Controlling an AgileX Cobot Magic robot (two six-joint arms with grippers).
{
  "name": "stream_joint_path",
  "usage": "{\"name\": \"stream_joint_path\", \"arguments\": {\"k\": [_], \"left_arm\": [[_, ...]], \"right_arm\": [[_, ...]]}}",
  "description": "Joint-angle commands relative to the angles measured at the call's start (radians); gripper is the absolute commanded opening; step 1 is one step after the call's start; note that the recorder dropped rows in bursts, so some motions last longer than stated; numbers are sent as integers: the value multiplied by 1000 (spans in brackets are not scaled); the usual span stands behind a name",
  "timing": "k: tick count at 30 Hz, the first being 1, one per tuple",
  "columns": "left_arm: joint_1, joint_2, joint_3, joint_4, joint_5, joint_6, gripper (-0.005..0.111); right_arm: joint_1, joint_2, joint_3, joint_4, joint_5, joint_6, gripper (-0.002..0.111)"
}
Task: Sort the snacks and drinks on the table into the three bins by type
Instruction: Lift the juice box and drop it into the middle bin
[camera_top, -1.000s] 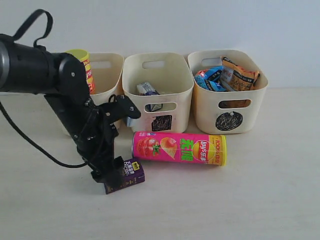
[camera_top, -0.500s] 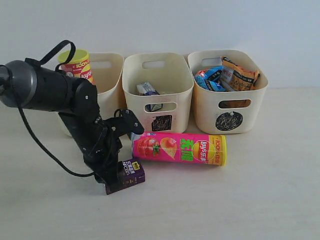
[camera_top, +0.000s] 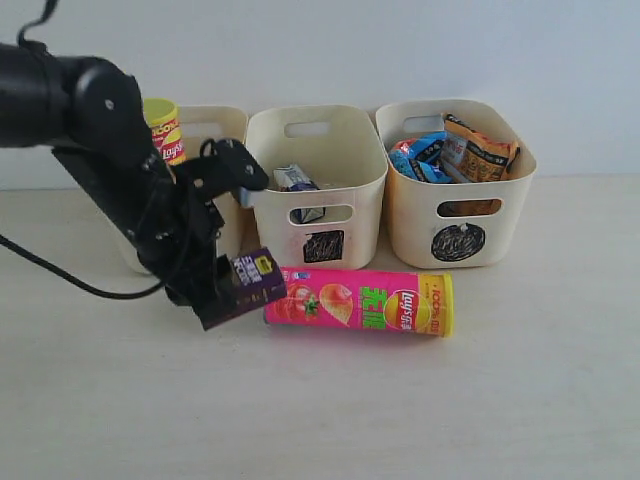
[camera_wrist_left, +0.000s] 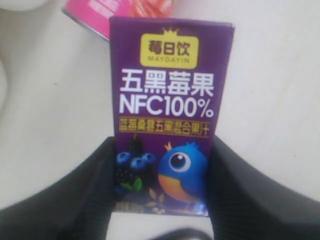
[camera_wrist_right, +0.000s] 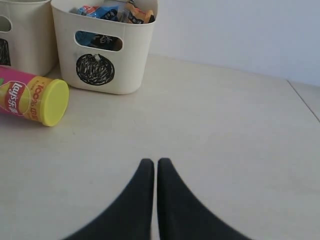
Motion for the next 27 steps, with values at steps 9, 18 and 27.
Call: {"name": "stream_joint_path", "arguments": {"k": [9,18,27], "left_arm": [[-9,-174,-15,-269,-410,-191,4],[-9,-8,-139,-390,-673,-191,4],[-9,219,-325,-390,-755,-191,4]], "right_arm": [[-7,-6,0,1,-5,-5,0],[-7,-6,0,3,-5,-5,0],[-7,-6,0,3,-5,-5,0]]}}
